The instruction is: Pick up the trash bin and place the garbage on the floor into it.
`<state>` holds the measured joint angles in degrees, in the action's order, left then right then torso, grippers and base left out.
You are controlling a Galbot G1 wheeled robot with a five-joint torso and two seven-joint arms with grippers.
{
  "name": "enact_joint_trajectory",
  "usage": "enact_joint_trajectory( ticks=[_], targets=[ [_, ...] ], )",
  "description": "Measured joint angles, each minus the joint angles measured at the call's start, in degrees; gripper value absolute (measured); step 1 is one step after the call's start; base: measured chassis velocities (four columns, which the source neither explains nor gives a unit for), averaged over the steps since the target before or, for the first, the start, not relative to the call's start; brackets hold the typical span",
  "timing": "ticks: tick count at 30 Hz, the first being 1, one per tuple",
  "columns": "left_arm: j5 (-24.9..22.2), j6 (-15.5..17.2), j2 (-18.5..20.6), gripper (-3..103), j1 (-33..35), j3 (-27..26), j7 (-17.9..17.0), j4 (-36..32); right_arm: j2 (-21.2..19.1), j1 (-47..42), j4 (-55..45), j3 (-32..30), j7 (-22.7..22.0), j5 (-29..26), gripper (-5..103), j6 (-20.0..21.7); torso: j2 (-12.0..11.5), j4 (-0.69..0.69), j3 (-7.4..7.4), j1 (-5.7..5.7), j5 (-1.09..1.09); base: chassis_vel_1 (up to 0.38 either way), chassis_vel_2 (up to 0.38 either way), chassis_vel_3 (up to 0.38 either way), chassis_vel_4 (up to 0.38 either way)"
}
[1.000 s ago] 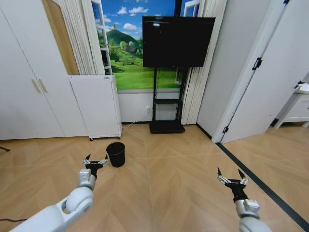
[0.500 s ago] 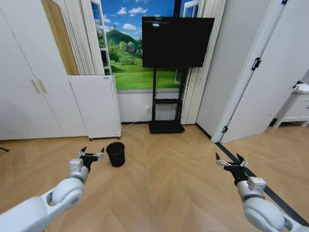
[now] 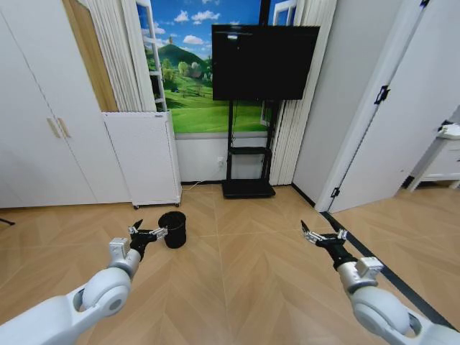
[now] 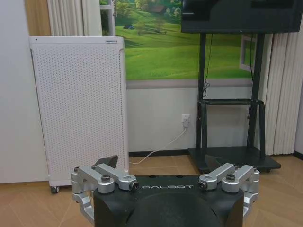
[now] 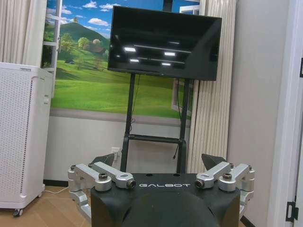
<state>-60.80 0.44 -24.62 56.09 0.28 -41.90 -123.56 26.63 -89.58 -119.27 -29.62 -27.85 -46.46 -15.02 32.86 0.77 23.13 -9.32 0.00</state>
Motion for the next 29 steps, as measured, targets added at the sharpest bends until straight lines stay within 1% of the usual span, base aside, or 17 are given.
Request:
enact_joint_trajectory(
  ticks=[4,5,7,8,10,12,29],
  targets=[
    [0.0,0.0,-0.3,100,0.3,-0.1,-0.5,-0.3,0.0,0.0,0.0,0.1,0.1,0.0,100,0.0,0.0,0.00,0.00,0.00,0.00,0.000,0.000,0.000,0.000],
    [0.0,0.2,-0.4,100,0.5,-0.1,-0.7,-0.5,0.1,0.1,0.2,0.2,0.2,0.2,100,-0.1,0.0,-0.02,0.00,0.00,0.00,0.000,0.000,0.000,0.000],
    [-0.2,1.5,-0.8,100,0.3,-0.1,-1.0,-1.0,0.3,0.1,0.7,0.4,0.3,0.6,100,-0.2,0.0,-0.01,0.00,0.00,0.00,0.000,0.000,0.000,0.000],
    [-0.2,1.5,-0.8,100,0.3,-0.1,-1.0,-1.0,0.3,0.1,0.7,0.4,0.3,0.6,100,-0.2,0.0,-0.01,0.00,0.00,0.00,0.000,0.000,0.000,0.000],
    [-1.5,3.0,-0.6,100,0.8,-1.0,-0.4,-2.2,0.3,0.0,1.1,0.4,0.9,0.7,100,-0.6,0.0,0.00,0.00,0.00,0.01,0.000,0.000,0.000,0.000],
    [-1.8,3.4,-0.6,100,0.9,-1.2,-0.3,-2.4,0.3,0.0,1.2,0.4,1.0,0.7,100,-0.9,0.0,-0.01,0.00,0.00,0.02,0.000,0.000,0.000,0.000],
    [-2.0,3.5,-0.4,100,1.1,-1.4,-0.1,-2.5,0.2,0.1,1.3,0.3,1.2,0.6,100,-1.0,0.0,-0.01,0.00,0.00,0.00,0.000,0.000,0.000,0.000]
  ],
)
